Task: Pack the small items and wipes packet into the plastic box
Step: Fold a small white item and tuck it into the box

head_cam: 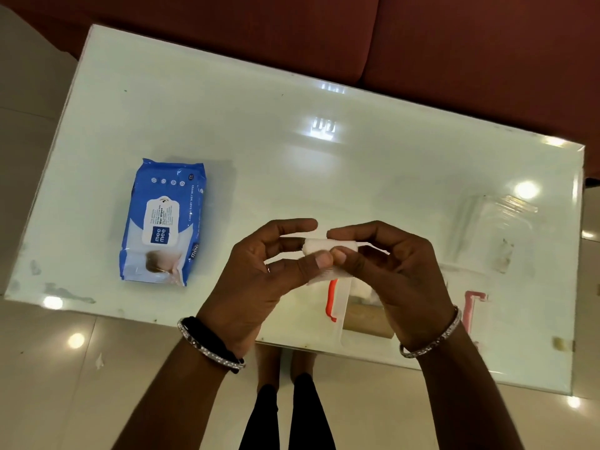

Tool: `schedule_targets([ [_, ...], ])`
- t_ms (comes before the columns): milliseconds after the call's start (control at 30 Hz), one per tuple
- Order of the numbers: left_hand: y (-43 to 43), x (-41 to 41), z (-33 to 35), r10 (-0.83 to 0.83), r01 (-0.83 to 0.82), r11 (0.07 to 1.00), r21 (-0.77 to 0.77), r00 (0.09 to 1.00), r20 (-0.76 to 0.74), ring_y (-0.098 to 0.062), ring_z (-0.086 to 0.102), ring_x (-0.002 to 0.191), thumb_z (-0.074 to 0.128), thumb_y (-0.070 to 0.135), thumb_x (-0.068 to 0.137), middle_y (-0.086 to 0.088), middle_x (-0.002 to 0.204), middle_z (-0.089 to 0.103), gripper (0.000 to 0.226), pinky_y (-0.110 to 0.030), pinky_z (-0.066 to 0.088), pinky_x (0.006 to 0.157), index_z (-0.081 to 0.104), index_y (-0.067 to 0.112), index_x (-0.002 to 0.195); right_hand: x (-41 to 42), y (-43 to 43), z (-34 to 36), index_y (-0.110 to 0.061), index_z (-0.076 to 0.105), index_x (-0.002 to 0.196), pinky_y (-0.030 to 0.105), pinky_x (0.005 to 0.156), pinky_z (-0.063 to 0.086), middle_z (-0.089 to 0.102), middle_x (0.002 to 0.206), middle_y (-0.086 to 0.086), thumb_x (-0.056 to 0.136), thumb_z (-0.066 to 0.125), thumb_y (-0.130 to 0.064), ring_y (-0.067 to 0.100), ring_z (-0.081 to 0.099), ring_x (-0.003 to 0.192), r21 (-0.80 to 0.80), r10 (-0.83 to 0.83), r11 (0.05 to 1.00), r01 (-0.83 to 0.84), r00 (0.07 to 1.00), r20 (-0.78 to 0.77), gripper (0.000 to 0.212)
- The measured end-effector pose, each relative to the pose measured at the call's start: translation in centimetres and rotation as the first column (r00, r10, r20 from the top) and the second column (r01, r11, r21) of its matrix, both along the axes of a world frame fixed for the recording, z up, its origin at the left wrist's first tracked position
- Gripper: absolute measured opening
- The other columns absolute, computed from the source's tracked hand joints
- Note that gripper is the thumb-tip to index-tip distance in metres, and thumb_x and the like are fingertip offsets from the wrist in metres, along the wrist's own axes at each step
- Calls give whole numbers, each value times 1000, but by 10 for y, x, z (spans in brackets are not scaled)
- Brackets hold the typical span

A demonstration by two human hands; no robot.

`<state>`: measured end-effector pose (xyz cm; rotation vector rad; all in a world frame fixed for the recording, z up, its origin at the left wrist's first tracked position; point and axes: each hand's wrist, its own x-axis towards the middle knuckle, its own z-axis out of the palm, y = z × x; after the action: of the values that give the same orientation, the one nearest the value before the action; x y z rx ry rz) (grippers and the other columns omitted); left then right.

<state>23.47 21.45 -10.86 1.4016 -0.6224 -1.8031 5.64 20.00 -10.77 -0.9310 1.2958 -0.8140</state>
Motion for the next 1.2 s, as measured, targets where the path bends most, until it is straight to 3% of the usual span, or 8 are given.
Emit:
schedule_targets([
  [200, 1, 0, -5, 43, -41, 995, 89, 999, -26, -24, 74, 95, 75, 35, 59, -10, 102, 77, 50, -25, 60, 73, 72, 15, 105, 4, 7, -2, -12, 76, 96, 30, 76, 61, 77, 105, 7, 64, 81, -10, 24, 76, 92, 12, 15, 1000, -16, 999, 50, 32],
  [367, 1, 2, -6, 49, -49, 998, 28, 999, 19, -22, 75, 90, 78, 29, 59, -3, 101, 76, 43, -26, 60, 69, 74, 21, 101, 4, 7, -3, -13, 67, 119, 42, 79, 61, 76, 104, 13, 71, 78, -21, 31, 75, 93, 143, -64, 989, 43, 988, 140, 49],
  [533, 1, 2, -6, 28, -27, 997, 76, 999, -23, -23, 75, 89, 79, 29, 58, -3, 102, 75, 50, -27, 60, 67, 71, 20, 106, 4, 4, -5, -6, 72, 103, 28, 69, 59, 78, 95, 11, 70, 75, -15, 26, 76, 82, 126, -35, 992, 26, 997, 70, 35],
  [667, 0, 3, -7, -4, 20, 983, 182, 996, -89, -22, 75, 89, 72, 45, 59, -4, 98, 77, 57, -29, 60, 67, 68, 20, 110, 4, 4, -6, -7, 74, 102, 40, 79, 61, 77, 104, 11, 66, 79, -15, 37, 73, 91, 105, -23, 994, 14, 997, 80, 37],
  [800, 0, 5, -9, 25, -15, 990, 141, 997, -67, -22, 75, 90, 72, 33, 64, -8, 96, 77, 42, -27, 60, 67, 72, 23, 104, 4, 5, -6, -12, 74, 106, 42, 85, 59, 76, 107, 12, 68, 80, -23, 32, 73, 97, 165, -36, 986, 6, 983, 179, 39],
  [1000, 2, 8, -13, -17, 23, 995, 95, 998, -64, -19, 74, 93, 76, 24, 63, -3, 99, 76, 42, -25, 59, 66, 73, 29, 104, 10, 5, -10, -10, 74, 106, 34, 73, 61, 78, 94, 12, 74, 73, -27, 25, 76, 87, 241, -75, 969, 49, 992, 98, 36],
  [1133, 1, 7, -12, 8, 11, 981, 196, 995, -97, -22, 76, 89, 75, 41, 58, -4, 96, 77, 48, -28, 60, 67, 72, 25, 104, 7, 5, -13, -11, 77, 99, 39, 79, 62, 78, 98, 13, 70, 76, -22, 32, 75, 89, 193, -58, 980, 47, 997, 53, 31],
  [1200, 1, 7, -13, -9, 31, 976, 214, 994, -105, -20, 76, 87, 71, 44, 62, -2, 94, 78, 43, -26, 60, 65, 73, 23, 99, 6, 5, -13, -11, 76, 99, 34, 78, 60, 78, 102, 10, 68, 78, -17, 28, 75, 90, 181, -44, 983, 29, 996, 84, 32],
])
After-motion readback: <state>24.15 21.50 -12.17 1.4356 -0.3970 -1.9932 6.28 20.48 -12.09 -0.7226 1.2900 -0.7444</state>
